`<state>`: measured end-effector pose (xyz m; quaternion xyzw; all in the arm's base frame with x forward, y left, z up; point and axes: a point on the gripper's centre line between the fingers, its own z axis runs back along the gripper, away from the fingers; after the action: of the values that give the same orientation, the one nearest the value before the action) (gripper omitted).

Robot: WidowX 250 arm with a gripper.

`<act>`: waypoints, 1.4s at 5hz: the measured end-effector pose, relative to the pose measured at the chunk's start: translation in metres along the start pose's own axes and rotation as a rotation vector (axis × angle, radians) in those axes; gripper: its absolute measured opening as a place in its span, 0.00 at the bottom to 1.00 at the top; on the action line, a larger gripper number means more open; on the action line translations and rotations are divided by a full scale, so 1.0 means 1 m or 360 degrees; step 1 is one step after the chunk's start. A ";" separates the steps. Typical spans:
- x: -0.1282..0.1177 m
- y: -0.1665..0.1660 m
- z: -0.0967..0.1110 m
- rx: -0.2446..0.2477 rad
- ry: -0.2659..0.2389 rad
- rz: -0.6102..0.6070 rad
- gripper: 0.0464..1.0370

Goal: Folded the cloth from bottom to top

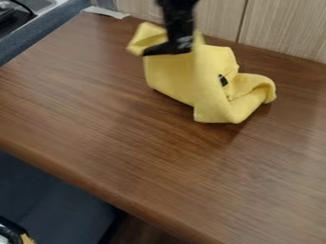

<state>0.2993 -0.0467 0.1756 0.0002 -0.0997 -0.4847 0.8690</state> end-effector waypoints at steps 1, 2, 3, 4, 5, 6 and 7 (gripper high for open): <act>0.037 0.020 -0.018 -0.0031 0.0023 -0.0030 0.03; 0.060 0.032 -0.046 -0.0070 0.0077 -0.0055 0.03; 0.069 0.040 -0.080 -0.0081 0.0142 -0.0061 0.03; 0.069 0.043 -0.094 -0.0047 0.0117 -0.0071 0.03; 0.062 0.041 -0.110 -0.0042 0.0067 -0.0045 0.06; 0.057 0.043 -0.116 -0.0012 0.0081 -0.0016 0.24; 0.053 0.042 -0.113 0.0003 0.0100 0.0016 0.51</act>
<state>0.3814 -0.0798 0.0778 0.0157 -0.0730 -0.4799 0.8741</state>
